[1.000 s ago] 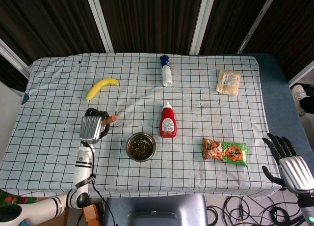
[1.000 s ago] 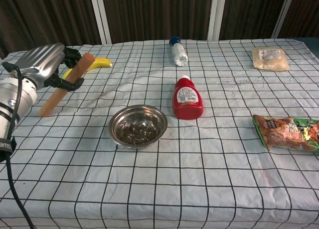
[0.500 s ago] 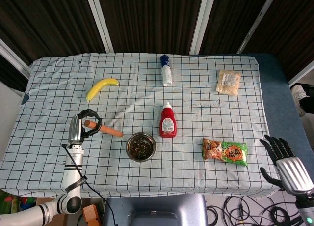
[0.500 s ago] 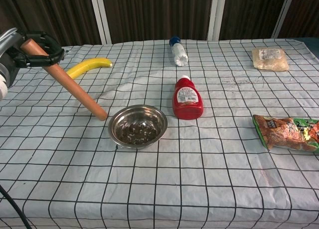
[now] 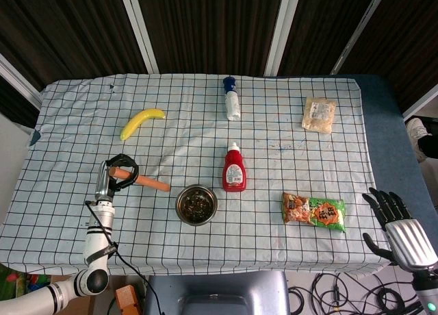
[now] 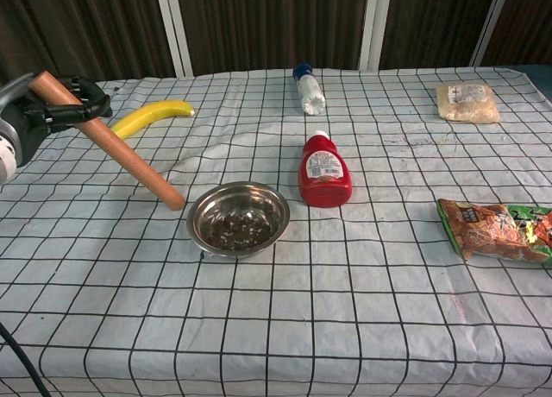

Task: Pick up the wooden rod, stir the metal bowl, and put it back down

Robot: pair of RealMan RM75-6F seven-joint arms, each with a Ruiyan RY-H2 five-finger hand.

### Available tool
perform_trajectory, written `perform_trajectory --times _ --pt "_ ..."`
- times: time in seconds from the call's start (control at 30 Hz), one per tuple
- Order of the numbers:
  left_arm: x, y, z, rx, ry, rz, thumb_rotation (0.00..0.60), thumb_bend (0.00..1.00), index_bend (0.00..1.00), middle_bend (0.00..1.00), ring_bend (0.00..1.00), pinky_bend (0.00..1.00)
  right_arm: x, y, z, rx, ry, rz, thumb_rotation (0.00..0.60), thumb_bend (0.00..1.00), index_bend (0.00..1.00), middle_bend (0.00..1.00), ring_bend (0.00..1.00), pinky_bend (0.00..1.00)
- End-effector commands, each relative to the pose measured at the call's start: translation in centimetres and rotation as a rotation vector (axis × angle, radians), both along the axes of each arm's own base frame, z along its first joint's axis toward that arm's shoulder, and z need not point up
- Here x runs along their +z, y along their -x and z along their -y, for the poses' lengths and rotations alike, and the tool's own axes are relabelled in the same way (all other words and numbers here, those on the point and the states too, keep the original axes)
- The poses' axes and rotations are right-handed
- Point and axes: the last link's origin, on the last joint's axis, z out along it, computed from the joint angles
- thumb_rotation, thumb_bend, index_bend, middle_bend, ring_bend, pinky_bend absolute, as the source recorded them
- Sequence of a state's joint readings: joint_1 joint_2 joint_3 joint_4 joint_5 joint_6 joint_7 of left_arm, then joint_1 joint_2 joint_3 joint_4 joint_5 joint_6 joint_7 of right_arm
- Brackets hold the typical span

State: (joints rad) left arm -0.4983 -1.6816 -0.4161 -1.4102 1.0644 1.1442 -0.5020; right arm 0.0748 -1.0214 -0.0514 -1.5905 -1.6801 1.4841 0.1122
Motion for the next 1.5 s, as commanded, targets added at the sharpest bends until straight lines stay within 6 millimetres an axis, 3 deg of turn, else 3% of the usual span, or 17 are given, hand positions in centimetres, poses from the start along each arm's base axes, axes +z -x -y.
perform_trajectory --times 0.03,0.13,0.2,0.33,0.63,0.73,0.77,0.97,1.1,1.3,1.5 --pt "0.1 -0.7 -0.2 0.001 0.046 0.128 0.600 0.45 0.50 0.54 0.32 0.34 0.0 0.0 0.0 -0.001 0.001 0.001 0.600 0.32 0.00 0.00 0.00 0.00" --pt "0.2 -1.4 -0.4 0.003 0.131 0.270 0.600 0.39 0.38 0.51 0.32 0.34 0.1 0.0 0.0 -0.001 0.003 0.002 0.600 0.32 0.00 0.00 0.00 0.00" --pt "0.2 -1.8 -0.7 0.003 0.190 0.333 0.600 0.37 0.36 0.53 0.32 0.35 0.1 0.0 0.0 0.000 0.003 0.003 0.600 0.32 0.00 0.00 0.00 0.00" --pt "-0.2 -2.3 -1.2 -0.005 0.267 0.404 0.600 0.34 0.48 0.66 0.36 0.44 0.2 0.0 0.0 0.000 0.006 0.007 0.600 0.32 0.00 0.00 0.00 0.00" --pt "-1.1 -3.0 -2.4 -0.007 0.280 0.537 0.600 0.27 0.62 0.81 0.50 0.71 0.8 0.2 0.1 -0.007 0.016 0.025 0.600 0.32 0.00 0.00 0.00 0.00" --pt "-1.7 -3.0 -2.7 -0.010 0.284 0.552 0.538 0.25 0.66 0.86 0.55 0.76 1.0 0.3 0.0 -0.008 0.022 0.031 0.600 0.32 0.00 0.00 0.00 0.00" --pt "-1.9 -3.0 -2.8 -0.010 0.283 0.555 0.494 0.25 0.67 0.88 0.57 0.79 1.1 0.3 0.0 -0.008 0.024 0.032 0.600 0.32 0.00 0.00 0.00 0.00" --pt "-2.9 -2.8 -3.2 -0.007 0.298 0.533 0.468 0.26 0.81 1.00 0.74 0.96 1.4 0.4 0.1 -0.009 0.030 0.039 0.600 0.32 0.00 0.00 0.00 0.00" --pt "-3.1 -2.9 -3.2 -0.017 0.295 0.524 0.594 0.37 0.90 1.00 0.82 1.00 1.4 0.5 0.1 -0.009 0.027 0.039 0.600 0.32 0.00 0.00 0.00 0.00" --pt "-3.0 -3.5 -2.5 -0.055 0.260 0.547 0.600 0.82 0.95 1.00 0.85 1.00 1.3 0.4 0.0 -0.005 0.023 0.039 0.600 0.32 0.00 0.00 0.00 0.00" --pt "-1.9 -4.1 -1.9 -0.098 0.182 0.608 0.600 0.91 0.96 1.00 0.91 1.00 1.2 0.3 0.0 -0.003 0.016 0.037 0.600 0.32 0.00 0.00 0.00 0.00"
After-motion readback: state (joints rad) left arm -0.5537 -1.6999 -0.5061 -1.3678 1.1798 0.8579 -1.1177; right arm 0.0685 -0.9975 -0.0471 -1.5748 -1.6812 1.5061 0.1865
